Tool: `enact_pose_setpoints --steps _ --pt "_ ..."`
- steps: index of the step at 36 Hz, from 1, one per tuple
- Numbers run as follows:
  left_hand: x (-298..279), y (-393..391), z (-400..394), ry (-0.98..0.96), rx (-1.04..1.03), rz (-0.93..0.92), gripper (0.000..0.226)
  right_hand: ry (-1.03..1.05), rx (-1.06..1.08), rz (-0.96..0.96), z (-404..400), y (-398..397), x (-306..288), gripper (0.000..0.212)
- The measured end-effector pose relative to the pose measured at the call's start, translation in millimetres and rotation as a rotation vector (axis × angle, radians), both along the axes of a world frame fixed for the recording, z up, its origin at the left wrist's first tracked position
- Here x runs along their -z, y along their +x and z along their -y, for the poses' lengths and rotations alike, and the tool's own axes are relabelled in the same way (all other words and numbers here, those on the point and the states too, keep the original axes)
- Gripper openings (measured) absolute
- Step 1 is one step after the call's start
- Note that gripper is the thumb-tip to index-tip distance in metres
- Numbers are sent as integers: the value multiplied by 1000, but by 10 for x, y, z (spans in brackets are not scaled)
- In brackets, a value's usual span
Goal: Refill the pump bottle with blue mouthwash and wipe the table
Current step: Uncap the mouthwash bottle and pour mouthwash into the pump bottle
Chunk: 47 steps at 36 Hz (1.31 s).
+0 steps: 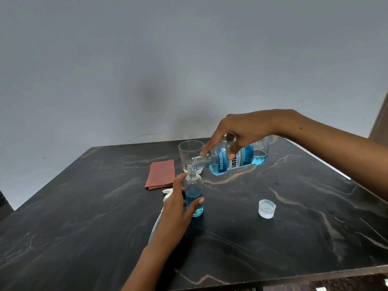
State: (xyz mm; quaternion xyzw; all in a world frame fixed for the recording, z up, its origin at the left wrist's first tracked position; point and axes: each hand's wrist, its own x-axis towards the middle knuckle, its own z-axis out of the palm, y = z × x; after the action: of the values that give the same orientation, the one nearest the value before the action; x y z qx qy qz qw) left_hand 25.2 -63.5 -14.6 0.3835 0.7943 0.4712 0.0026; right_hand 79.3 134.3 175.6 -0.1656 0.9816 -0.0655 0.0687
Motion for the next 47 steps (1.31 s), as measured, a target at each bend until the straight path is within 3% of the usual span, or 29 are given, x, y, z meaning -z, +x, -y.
enact_pose_setpoints --steps 47 --pt "-53 46 -11 -1 -42 -21 72 48 -39 -6 -9 -81 -33 57"
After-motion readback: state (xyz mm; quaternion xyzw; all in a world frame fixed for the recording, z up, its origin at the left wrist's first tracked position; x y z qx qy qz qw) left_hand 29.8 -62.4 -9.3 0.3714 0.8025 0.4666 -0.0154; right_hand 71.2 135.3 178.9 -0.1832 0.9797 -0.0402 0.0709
